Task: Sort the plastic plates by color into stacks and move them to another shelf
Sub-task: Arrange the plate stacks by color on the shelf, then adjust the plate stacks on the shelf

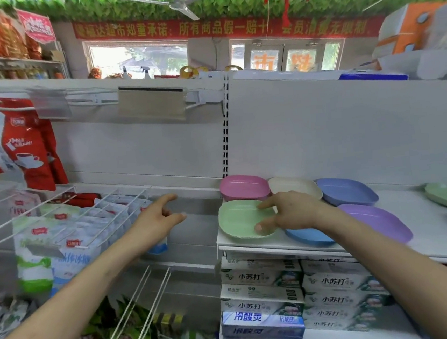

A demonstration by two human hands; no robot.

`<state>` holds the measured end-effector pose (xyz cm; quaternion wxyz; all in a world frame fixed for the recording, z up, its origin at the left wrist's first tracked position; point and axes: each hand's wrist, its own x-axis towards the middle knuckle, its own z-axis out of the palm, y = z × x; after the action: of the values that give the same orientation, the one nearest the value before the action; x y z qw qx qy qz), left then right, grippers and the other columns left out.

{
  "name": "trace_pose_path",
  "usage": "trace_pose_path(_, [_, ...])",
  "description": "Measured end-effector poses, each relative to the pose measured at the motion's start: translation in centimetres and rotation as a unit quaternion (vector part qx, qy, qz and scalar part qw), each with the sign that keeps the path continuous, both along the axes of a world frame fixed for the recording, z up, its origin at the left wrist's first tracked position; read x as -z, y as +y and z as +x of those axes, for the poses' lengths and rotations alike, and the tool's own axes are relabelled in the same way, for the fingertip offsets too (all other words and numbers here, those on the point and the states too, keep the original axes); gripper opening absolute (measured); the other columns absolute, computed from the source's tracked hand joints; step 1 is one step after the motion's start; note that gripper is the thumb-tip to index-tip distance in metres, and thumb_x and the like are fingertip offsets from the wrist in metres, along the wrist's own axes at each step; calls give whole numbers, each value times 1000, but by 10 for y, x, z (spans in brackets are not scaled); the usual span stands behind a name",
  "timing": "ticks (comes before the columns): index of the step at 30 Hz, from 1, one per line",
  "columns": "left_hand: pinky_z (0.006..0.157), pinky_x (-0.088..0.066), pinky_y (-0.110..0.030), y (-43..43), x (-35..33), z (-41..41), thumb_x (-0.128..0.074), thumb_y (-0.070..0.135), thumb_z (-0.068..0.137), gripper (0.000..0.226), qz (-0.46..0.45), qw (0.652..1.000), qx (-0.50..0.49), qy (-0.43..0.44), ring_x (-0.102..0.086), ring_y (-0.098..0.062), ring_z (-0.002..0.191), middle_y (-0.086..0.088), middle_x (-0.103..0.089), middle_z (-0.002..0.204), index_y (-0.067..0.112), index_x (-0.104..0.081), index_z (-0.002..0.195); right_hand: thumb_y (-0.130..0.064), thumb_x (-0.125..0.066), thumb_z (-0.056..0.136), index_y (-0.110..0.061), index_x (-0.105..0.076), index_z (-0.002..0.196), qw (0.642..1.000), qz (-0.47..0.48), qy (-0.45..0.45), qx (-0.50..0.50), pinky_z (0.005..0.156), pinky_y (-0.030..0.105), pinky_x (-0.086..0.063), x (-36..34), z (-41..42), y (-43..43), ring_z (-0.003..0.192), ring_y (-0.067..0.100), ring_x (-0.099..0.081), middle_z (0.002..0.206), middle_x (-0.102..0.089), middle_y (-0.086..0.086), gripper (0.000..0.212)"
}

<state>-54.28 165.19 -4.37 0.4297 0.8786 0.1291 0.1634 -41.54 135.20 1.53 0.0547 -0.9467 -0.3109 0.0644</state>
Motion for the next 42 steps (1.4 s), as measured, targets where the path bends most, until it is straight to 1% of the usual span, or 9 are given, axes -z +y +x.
trace_pose_path(7, [68,-48,-30,-64,-36,51,-62,21,98,42,56,991,19,-122,-61,-13,83,4,-62,94,30,-55,138,-78,-67,76,-38,-65,133,982,170,-39,75,101,35,-50,-5,3,-60,119,8,-62,124,-68,-17,70])
trace_pose_path(10, [81,-53,-40,-115,-49,77,-67,14,94,40,92,981,71,-157,-62,-18,85,5,-61,94,26,-63,132,-72,-68,81,-36,-63,134,967,217,-70,111,89,31,-50,-7,3,-108,97,6,-60,98,-59,-21,64])
trace_pose_path(12, [87,-53,-42,-152,-52,91,-69,13,93,37,101,973,116,-175,-63,-21,88,6,-62,96,26,-66,128,-69,-67,83,-37,-60,138,961,226,-92,130,83,33,-49,-9,5,-146,90,8,-56,95,-57,-21,64])
trace_pose_path(20, [83,-48,-22,-296,-56,133,-65,30,97,25,150,945,226,-182,-61,-3,89,11,-60,104,31,-67,123,-54,-67,91,-29,-72,118,932,256,-152,209,84,36,-51,-8,25,-310,88,13,-63,90,-67,-7,37])
trace_pose_path(23, [85,-49,-24,-356,-59,150,-65,25,97,26,159,938,255,-174,-61,-5,90,9,-61,103,29,-68,123,-47,-68,92,-27,-75,108,925,250,-162,235,82,38,-53,-5,35,-375,84,15,-64,88,-70,-5,26])
trace_pose_path(26, [80,-42,-12,-414,-56,167,-65,26,98,22,158,931,282,-168,-60,-4,92,9,-61,102,31,-69,119,-45,-66,93,-31,-74,100,919,245,-163,261,79,39,-55,-2,45,-438,79,13,-65,84,-70,-7,18])
trace_pose_path(29, [80,-44,-19,-461,-46,184,-67,27,97,19,157,931,285,-164,-60,-4,91,11,-61,100,32,-70,115,-45,-64,92,-31,-73,97,916,224,-180,279,78,39,-53,7,59,-489,83,17,-64,85,-67,-8,18])
trace_pose_path(36, [81,-45,-25,-522,-29,209,-63,31,98,18,201,934,277,-100,-61,-5,89,9,-60,103,35,-68,116,-41,-58,97,-21,-66,115,908,116,-230,330,79,41,-51,29,90,-570,102,30,-60,117,-54,6,28])
trace_pose_path(42, [87,-47,-33,-543,-12,227,-59,41,97,19,214,951,221,-24,-57,-5,88,7,-50,104,40,-66,115,-46,-56,97,-14,-53,128,904,21,-254,343,68,42,-52,49,103,-585,96,38,-64,122,-50,14,45])
